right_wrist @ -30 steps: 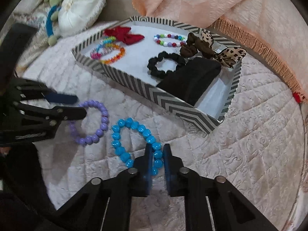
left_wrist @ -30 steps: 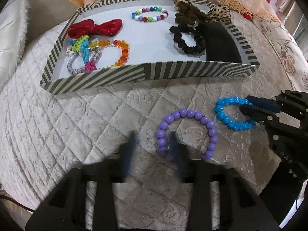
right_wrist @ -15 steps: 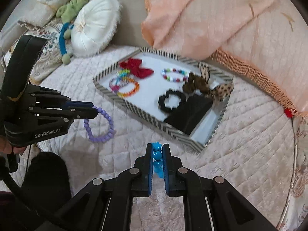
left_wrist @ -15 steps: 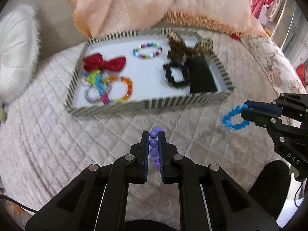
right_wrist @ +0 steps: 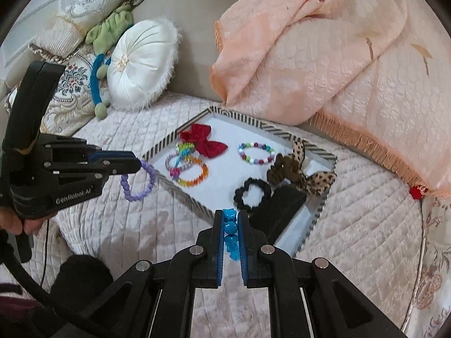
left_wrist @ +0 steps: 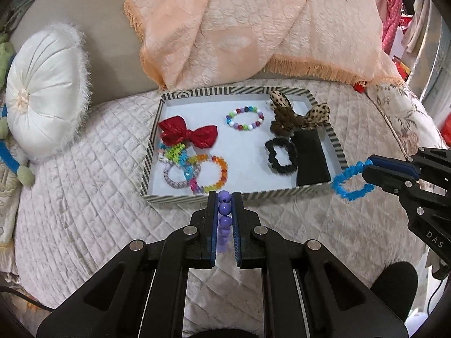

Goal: Organize jewelry
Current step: 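Carry purple and blue bracelets into the striped tray and open both tools, then withdraw both open tools back from the tray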

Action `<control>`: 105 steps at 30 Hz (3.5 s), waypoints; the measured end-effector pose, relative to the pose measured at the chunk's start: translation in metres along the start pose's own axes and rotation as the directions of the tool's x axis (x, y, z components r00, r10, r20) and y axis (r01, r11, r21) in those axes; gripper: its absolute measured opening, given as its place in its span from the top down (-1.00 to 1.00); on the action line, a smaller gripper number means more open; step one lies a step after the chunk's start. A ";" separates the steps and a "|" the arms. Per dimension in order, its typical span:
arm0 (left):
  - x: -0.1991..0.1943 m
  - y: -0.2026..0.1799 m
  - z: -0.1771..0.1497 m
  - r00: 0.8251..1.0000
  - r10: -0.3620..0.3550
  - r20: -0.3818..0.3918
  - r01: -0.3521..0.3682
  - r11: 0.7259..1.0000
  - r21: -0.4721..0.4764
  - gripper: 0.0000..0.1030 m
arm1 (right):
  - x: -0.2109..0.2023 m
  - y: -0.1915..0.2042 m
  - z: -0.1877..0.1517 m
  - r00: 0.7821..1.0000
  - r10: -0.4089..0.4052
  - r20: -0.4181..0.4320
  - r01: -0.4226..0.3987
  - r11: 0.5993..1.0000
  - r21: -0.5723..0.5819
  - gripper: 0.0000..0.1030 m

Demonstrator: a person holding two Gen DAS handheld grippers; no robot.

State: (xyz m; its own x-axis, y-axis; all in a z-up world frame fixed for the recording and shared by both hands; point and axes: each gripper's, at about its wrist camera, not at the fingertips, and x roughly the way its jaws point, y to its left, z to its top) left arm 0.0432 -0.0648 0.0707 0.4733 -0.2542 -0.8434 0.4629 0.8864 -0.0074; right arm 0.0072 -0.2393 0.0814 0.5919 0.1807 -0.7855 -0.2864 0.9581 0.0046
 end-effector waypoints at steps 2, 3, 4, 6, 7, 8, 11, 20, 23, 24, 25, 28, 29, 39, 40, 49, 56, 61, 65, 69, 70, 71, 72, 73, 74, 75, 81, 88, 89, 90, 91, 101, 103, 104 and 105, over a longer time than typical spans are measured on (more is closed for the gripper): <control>0.001 0.001 0.003 1.000 0.003 0.003 -0.003 1.000 -0.006 0.84 | 0.004 0.000 0.007 1.000 0.004 0.003 -0.004 1.000 0.005 0.84; 0.002 0.002 0.005 1.000 0.003 0.004 -0.003 1.000 -0.009 0.84 | 0.006 -0.001 0.009 1.000 0.006 0.003 -0.006 1.000 0.005 0.84; 0.003 0.004 0.008 1.000 0.003 0.004 -0.003 1.000 -0.012 0.84 | 0.009 -0.001 0.013 1.000 0.008 0.001 -0.008 1.000 0.006 0.84; 0.005 0.005 0.013 1.000 0.001 0.004 -0.001 1.000 -0.021 0.84 | 0.014 -0.001 0.018 1.000 0.007 -0.001 -0.007 1.000 0.005 0.84; 0.007 0.006 0.015 1.000 0.001 0.004 -0.001 1.000 -0.024 0.84 | 0.018 -0.002 0.021 1.000 0.008 -0.003 -0.008 1.000 0.006 0.84; 0.008 0.007 0.017 1.000 0.001 0.004 -0.001 1.000 -0.026 0.84 | 0.021 -0.002 0.024 1.000 0.008 -0.005 -0.008 1.000 0.007 0.84; 0.013 0.007 0.023 1.000 0.001 0.003 -0.001 1.000 -0.031 0.84 | 0.031 -0.006 0.031 1.000 0.010 -0.010 -0.009 1.000 0.016 0.84; 0.033 0.009 0.043 1.000 -0.012 -0.007 0.011 0.998 -0.062 0.84 | 0.059 -0.021 0.057 1.000 0.020 -0.018 -0.019 0.998 0.053 0.84; 0.041 0.007 0.051 0.999 -0.047 -0.009 0.046 0.995 -0.092 0.84 | 0.070 -0.028 0.068 1.000 0.016 -0.021 -0.015 0.998 0.067 0.84; 0.044 0.005 0.053 0.998 -0.059 -0.011 0.058 0.993 -0.103 0.84 | 0.074 -0.030 0.071 1.000 0.017 -0.023 -0.015 0.997 0.072 0.84; 0.049 0.002 0.055 0.997 -0.073 -0.011 0.071 0.991 -0.114 0.84 | 0.077 -0.032 0.074 0.999 0.020 -0.025 -0.018 0.997 0.077 0.83; 0.063 -0.002 0.058 0.995 -0.097 -0.017 0.094 0.986 -0.135 0.85 | 0.089 -0.038 0.082 0.999 0.027 -0.031 -0.024 0.995 0.096 0.83; 0.068 -0.003 0.058 0.994 -0.104 -0.022 0.100 0.985 -0.141 0.84 | 0.094 -0.040 0.084 0.999 0.029 -0.034 -0.025 0.995 0.101 0.83; 0.128 0.023 0.042 0.991 -0.069 -0.111 0.045 0.978 -0.203 0.85 | 0.142 -0.036 0.105 0.996 0.068 -0.061 -0.062 0.993 0.096 0.83; 0.130 0.026 0.039 0.991 -0.063 -0.117 0.039 0.979 -0.202 0.84 | 0.146 -0.035 0.107 0.996 0.073 -0.060 -0.067 0.993 0.095 0.83; 0.139 0.032 0.029 0.991 -0.044 -0.124 0.021 0.983 -0.182 0.84 | 0.210 -0.025 0.138 0.994 0.087 -0.072 -0.080 0.992 0.099 0.84; 0.147 0.030 0.033 0.991 -0.044 -0.123 0.021 0.983 -0.181 0.84 | 0.250 -0.047 0.141 0.995 0.021 -0.093 -0.005 0.986 0.167 0.84; 0.152 0.027 0.036 0.993 -0.028 -0.116 0.008 0.986 -0.169 0.84 | 0.245 -0.051 0.137 0.997 0.039 -0.066 -0.025 0.980 0.199 0.84; 0.154 0.026 0.036 0.993 -0.022 -0.114 0.002 0.985 -0.170 0.84 | 0.229 -0.057 0.127 0.995 0.078 -0.062 -0.060 0.964 0.257 0.81; 0.149 0.023 0.033 0.995 -0.008 -0.101 -0.009 0.986 -0.169 0.83 | 0.215 -0.056 0.112 0.995 0.062 -0.075 -0.042 0.970 0.240 0.31; 0.148 0.022 0.033 0.995 0.001 -0.098 -0.018 0.986 -0.166 0.82 | 0.208 -0.056 0.106 0.995 0.064 -0.070 -0.046 0.969 0.244 0.30; 0.142 0.020 0.029 0.995 0.008 -0.096 -0.024 0.986 -0.163 0.77 | 0.202 -0.057 0.102 0.995 0.069 -0.066 -0.050 0.967 0.250 0.30; 0.140 0.019 0.028 0.995 0.018 -0.094 -0.033 0.986 -0.161 0.70 | 0.197 -0.058 0.098 0.996 0.069 -0.063 -0.051 0.966 0.254 0.30; 0.138 0.019 0.027 0.996 0.021 -0.092 -0.036 0.986 -0.164 0.47 | 0.192 -0.058 0.094 0.996 0.066 -0.059 -0.048 0.965 0.256 0.30; 0.136 0.019 0.025 0.996 0.018 -0.090 -0.033 0.985 -0.170 0.26 | 0.189 -0.058 0.092 0.997 0.060 -0.056 -0.044 0.966 0.257 0.30; 0.132 0.021 0.023 0.996 0.013 -0.086 -0.028 0.984 -0.176 0.20 | 0.182 -0.058 0.088 0.997 0.052 -0.051 -0.038 0.966 0.254 0.29; 0.113 0.022 0.016 0.997 0.044 -0.071 -0.057 0.982 -0.182 0.13 | 0.142 -0.059 0.066 1.000 -0.010 -0.010 0.012 0.968 0.252 0.25; 0.086 0.022 0.010 0.996 0.085 -0.032 -0.090 0.976 -0.200 0.13 | 0.109 -0.051 0.032 0.999 -0.046 -0.005 0.045 0.958 0.285 0.22; 0.083 0.022 0.010 0.995 0.092 -0.024 -0.095 0.975 -0.199 0.13 | 0.106 -0.050 0.029 0.999 -0.050 -0.002 0.048 0.955 0.293 0.21; 0.079 0.021 0.010 0.995 0.103 -0.016 -0.104 0.975 -0.196 0.13 | 0.101 -0.047 0.025 0.998 -0.055 0.005 0.051 0.953 0.299 0.21; 0.074 0.020 0.009 0.993 0.115 -0.009 -0.115 0.975 -0.190 0.13 | 0.097 -0.044 0.022 0.998 -0.059 0.010 0.054 0.952 0.301 0.21; 0.047 0.021 0.003 0.989 0.147 0.028 -0.137 0.965 -0.224 0.13 | 0.071 -0.016 0.011 0.994 -0.107 0.035 0.090 0.942 0.324 0.20; 0.042 0.020 0.002 0.987 0.159 0.034 -0.147 0.963 -0.225 0.13 | 0.067 -0.015 0.011 0.992 -0.117 0.041 0.096 0.937 0.335 0.19; 0.040 0.020 0.002 0.986 0.163 0.037 -0.151 0.963 -0.223 0.13 | 0.065 -0.014 0.010 0.991 -0.128 0.044 0.105 0.935 0.339 0.19; 0.039 0.020 0.002 0.986 0.164 0.037 -0.152 0.963 -0.222 0.13 | 0.064 -0.013 0.010 0.990 -0.134 0.046 0.111 0.934 0.340 0.18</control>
State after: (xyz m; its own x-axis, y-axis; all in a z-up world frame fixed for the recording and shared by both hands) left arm 0.0723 -0.0581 0.0384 0.5702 -0.1195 -0.8128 0.2079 0.9781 0.0021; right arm 0.0562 -0.2384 0.0377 0.6590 0.0605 -0.7497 0.0540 0.9904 0.1274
